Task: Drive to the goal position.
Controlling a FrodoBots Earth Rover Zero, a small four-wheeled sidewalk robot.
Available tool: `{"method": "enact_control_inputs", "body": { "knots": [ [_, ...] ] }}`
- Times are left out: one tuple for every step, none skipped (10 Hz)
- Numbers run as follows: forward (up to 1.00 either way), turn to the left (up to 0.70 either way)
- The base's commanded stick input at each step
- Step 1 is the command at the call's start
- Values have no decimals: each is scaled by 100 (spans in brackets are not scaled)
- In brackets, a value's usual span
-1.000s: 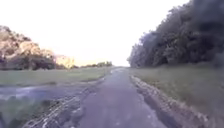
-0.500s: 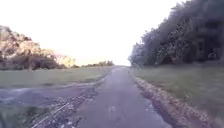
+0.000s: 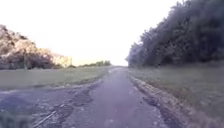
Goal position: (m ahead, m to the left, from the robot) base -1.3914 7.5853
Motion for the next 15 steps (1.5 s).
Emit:
{"method": "enact_control_inputs", "body": {
  "knots": [
    [70,0],
    [70,0],
    [70,0],
    [70,0],
    [70,0],
    [70,0],
    [70,0],
    [70,0],
    [70,0],
    [70,0],
    [70,0],
    [70,0],
    [70,0],
    [70,0],
    [70,0]
  ]
}}
